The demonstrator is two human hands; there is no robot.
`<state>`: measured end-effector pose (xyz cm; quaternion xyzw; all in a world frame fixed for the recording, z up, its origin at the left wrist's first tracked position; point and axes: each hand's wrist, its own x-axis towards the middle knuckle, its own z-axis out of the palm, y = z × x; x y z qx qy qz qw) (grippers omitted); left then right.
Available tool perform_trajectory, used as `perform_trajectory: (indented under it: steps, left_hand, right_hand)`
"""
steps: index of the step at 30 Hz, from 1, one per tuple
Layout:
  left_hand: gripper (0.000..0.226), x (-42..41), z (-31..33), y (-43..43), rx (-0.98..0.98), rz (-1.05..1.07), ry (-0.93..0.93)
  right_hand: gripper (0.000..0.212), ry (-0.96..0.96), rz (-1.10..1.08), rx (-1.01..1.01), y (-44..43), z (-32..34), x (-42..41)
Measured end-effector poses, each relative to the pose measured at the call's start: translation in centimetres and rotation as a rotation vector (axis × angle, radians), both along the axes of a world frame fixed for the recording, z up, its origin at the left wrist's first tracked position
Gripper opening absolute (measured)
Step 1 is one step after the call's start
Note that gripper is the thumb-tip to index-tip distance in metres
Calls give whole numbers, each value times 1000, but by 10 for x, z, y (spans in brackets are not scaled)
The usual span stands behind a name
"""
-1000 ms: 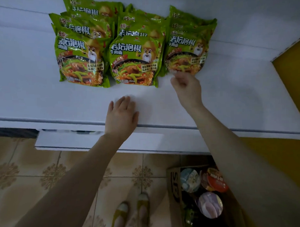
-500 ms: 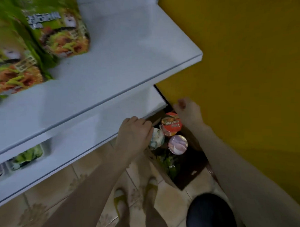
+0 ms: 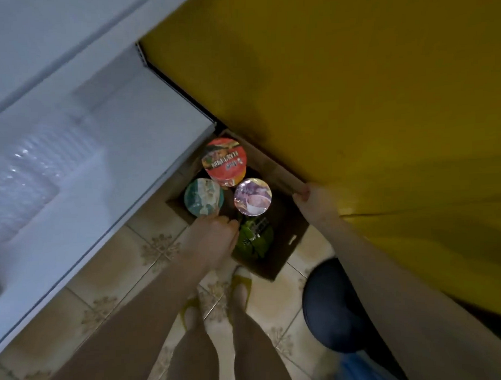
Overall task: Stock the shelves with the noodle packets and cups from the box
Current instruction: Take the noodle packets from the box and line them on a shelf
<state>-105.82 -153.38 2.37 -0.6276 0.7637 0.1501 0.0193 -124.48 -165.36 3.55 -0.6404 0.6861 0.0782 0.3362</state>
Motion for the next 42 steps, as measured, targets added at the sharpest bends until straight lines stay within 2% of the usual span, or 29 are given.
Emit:
perform_trajectory:
  steps: [2, 5, 7, 11, 16, 21, 26, 30, 35, 39, 42]
  left_hand:
    - [27, -6, -29, -8, 41, -60, -40]
    - [13, -13, -82, -19, 170, -112, -137]
    - [22, -16, -127, -26, 269, -167, -167]
    - [21, -30, -210, -41, 394, -321, -225]
    - [19, -51, -293, -57, 463, -526, -208]
    - [24, -69, -356, -62, 506, -743, -235]
    - [26, -76, -402, -62, 633, -765, -294]
    - [27, -82, -411, -64, 674, -758, -312]
    - [30, -83, -390, -59, 615, -711, -254]
    - [32, -80, -366, -54, 506, -621, -138]
    - [33, -79, -336, -50, 453, -566, -91]
  right_hand:
    - [34, 13, -23, 67, 1, -34, -9]
    - [35, 38, -28, 122, 6, -94, -16]
    - [35, 49, -22, 155, 12, -141, -17]
    - [29, 55, 12, 231, 29, -234, -16]
    - [30, 65, -13, 366, 49, -327, -13]
    - [36, 105, -20, 458, 54, -386, -12]
    - [56, 122, -7, 452, 61, -417, -15]
    - [50, 167, 49, 436, 55, -422, -13]
    - [27, 225, 140, 408, 51, -401, -11]
    - [25, 233, 193, 370, 48, -376, -12]
    - [31, 207, 210, 354, 49, -353, -12]
